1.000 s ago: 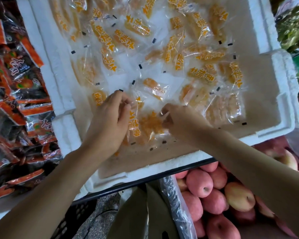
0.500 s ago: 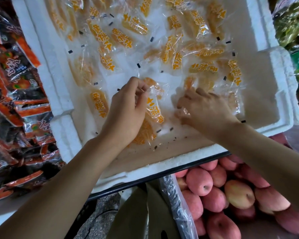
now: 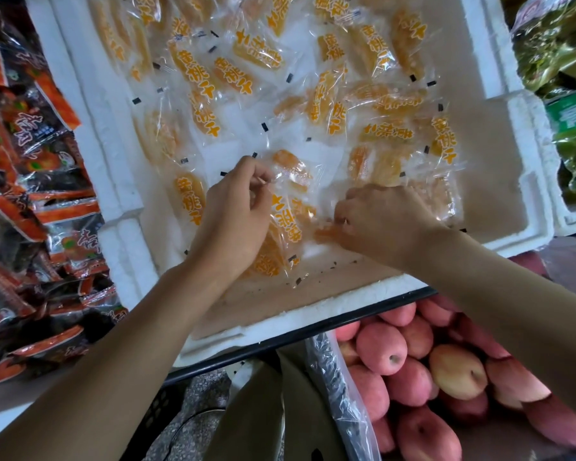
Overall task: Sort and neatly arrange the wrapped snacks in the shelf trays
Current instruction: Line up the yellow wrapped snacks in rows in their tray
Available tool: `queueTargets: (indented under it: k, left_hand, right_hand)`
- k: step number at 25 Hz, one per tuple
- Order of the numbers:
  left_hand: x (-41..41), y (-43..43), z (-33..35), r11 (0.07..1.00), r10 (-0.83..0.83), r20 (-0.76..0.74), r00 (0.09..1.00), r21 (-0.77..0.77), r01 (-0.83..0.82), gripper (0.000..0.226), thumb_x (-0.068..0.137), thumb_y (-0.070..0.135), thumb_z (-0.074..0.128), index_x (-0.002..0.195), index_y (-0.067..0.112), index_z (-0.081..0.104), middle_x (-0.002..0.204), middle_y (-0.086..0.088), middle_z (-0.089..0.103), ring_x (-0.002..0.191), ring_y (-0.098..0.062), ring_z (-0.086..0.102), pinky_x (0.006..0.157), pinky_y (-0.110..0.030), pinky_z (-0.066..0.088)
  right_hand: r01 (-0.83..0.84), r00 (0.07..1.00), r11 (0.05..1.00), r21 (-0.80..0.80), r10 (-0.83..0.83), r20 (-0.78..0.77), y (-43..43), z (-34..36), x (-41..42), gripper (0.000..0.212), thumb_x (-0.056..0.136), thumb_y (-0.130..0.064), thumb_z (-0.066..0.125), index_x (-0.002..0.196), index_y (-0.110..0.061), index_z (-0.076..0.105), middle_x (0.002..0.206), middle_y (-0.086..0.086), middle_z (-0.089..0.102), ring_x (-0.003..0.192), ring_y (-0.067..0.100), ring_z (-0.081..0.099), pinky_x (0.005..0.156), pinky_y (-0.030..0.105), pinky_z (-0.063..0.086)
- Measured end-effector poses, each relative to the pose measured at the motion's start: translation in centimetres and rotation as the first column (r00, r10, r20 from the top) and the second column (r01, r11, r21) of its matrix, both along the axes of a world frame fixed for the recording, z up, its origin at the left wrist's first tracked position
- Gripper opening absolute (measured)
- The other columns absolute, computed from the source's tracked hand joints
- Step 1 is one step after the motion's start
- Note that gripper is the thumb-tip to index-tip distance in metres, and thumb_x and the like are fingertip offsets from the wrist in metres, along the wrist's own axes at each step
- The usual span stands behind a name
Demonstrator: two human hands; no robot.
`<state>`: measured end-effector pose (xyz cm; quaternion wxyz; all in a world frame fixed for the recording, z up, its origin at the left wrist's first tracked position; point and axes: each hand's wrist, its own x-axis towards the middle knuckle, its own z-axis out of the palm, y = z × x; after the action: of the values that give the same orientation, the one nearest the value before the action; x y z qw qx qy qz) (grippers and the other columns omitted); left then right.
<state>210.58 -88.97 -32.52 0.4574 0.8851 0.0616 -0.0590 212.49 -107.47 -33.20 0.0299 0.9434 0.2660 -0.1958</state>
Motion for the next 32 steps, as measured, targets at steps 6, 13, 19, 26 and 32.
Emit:
queueTargets:
  k: [6, 13, 19, 26, 32]
  left_hand:
    - [-0.5, 1.7, 0.5, 0.996, 0.089, 0.025, 0.996, 0.029, -0.089, 0.009, 0.095, 0.012, 0.054, 0.09, 0.02, 0.054, 0.075, 0.013, 0.053, 0.067, -0.007, 0.053, 0.068, -0.04, 0.054]
    - [-1.0, 2.4, 0.9, 0.989, 0.11, 0.012, 0.994, 0.103, -0.11, 0.011, 0.094, 0.01, 0.053, 0.09, 0.021, 0.054, 0.079, 0.015, 0.054, 0.066, 0.001, 0.052, 0.057, -0.01, 0.04]
    - [-1.1, 2.2, 1.1, 0.994, 0.097, 0.0, 0.995, 0.054, -0.097, 0.008, 0.094, 0.015, 0.054, 0.089, 0.02, 0.055, 0.076, 0.012, 0.055, 0.06, 0.005, 0.052, 0.05, -0.008, 0.04]
    - [-1.1, 2.3, 1.7, 0.996, 0.09, 0.03, 0.996, 0.027, -0.091, 0.009, 0.094, 0.015, 0.055, 0.087, 0.021, 0.054, 0.075, 0.013, 0.053, 0.063, 0.005, 0.052, 0.052, -0.008, 0.043]
    - [-0.9, 3.0, 1.5, 0.997, 0.083, 0.048, 0.995, -0.004, -0.083, 0.02, 0.094, 0.015, 0.055, 0.082, 0.031, 0.053, 0.077, 0.011, 0.055, 0.068, -0.012, 0.053, 0.052, -0.022, 0.051]
  right_hand:
    - [0.419, 0.886, 0.873, 0.249, -0.333, -0.322, 0.9, 0.0, 0.8, 0.06, 0.082, -0.068, 0.038, 0.081, -0.017, 0.069, 0.082, 0.002, 0.069, 0.073, 0.018, 0.063, 0.067, 0.032, 0.053]
    - [0.322, 0.938, 0.925, 0.204, -0.282, -0.203, 2.7, -0.2, 0.1, 0.035, 0.088, -0.051, 0.053, 0.103, -0.019, 0.057, 0.096, -0.001, 0.061, 0.091, 0.019, 0.06, 0.069, 0.029, 0.044]
    - [0.157, 0.988, 0.945, 0.286, -0.154, -0.031, 5.1, -0.8, 0.9, 0.047, 0.089, -0.049, 0.052, 0.122, -0.017, 0.048, 0.119, 0.0, 0.055, 0.113, 0.02, 0.047, 0.084, 0.03, 0.041]
    - [0.457, 0.881, 0.668, 0.587, -0.433, -0.193, 5.3, -0.8, 2.3, 0.012, 0.087, -0.03, 0.061, 0.093, -0.02, 0.058, 0.092, -0.006, 0.065, 0.088, 0.017, 0.06, 0.073, 0.031, 0.049]
    - [0.483, 0.78, 0.431, 0.762, -0.607, -0.152, 0.8, 1.2, 3.4, 0.007, 0.089, -0.02, 0.061, 0.096, -0.018, 0.062, 0.076, -0.014, 0.058, 0.065, -0.005, 0.057, 0.063, 0.008, 0.043]
